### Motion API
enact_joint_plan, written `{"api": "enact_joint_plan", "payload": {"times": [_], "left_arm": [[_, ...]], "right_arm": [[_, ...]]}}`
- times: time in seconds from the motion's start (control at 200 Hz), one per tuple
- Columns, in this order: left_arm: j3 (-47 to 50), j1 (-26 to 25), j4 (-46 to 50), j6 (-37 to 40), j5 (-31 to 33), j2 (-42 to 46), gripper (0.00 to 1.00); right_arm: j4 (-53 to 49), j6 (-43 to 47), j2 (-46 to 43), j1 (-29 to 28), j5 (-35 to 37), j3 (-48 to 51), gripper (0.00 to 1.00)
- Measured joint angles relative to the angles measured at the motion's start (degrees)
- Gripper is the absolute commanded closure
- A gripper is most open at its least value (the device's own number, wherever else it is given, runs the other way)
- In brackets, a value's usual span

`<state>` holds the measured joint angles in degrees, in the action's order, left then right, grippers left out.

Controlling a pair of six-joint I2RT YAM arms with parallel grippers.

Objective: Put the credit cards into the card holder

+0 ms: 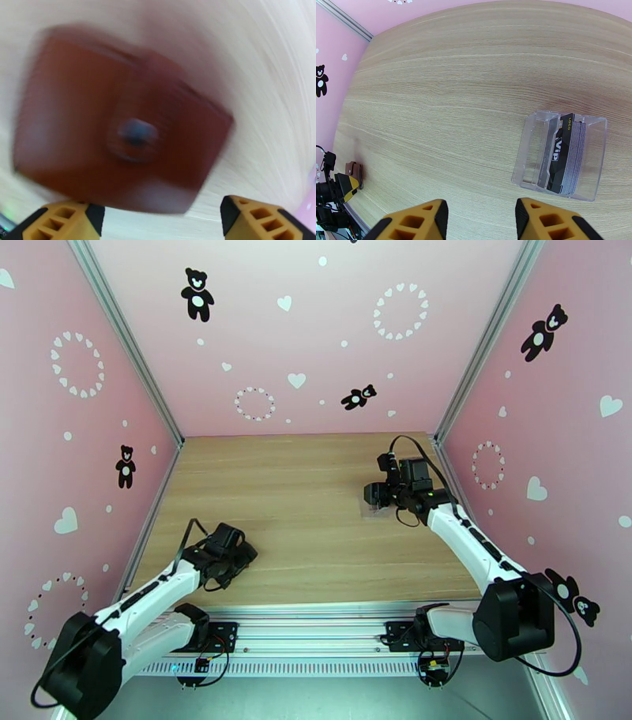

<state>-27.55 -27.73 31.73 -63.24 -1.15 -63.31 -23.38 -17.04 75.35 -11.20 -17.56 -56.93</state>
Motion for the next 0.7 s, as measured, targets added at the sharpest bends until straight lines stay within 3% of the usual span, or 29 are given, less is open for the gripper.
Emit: {"api": "enact_joint_plan", "payload": {"times": [0.13,0.305,0.535,0.701], "left_arm": [[-6.6,-3.3,-1.3,3.2,1.1,-5.2,0.25],[-11.8,-4.6,3.4,5.0,9.1,-2.9,0.2],[-7.6,4.9,13.4,4.9,15.1,3.5,0.17],[-5.1,8.3,15.2,5.2,15.4,4.7,0.16]], "right_arm": [[0.2,-0.1,0.8,-0.3,-1.3,0.0,0.49],[1.3,-0.5,3.5,-3.0,-4.7,0.0,0.49],[1.8,-0.5,8.4,-9.3,-6.0,-1.3,0.49],[2.1,-0.5,10.9,-11.0,-6.0,-2.3,0.49]]}}
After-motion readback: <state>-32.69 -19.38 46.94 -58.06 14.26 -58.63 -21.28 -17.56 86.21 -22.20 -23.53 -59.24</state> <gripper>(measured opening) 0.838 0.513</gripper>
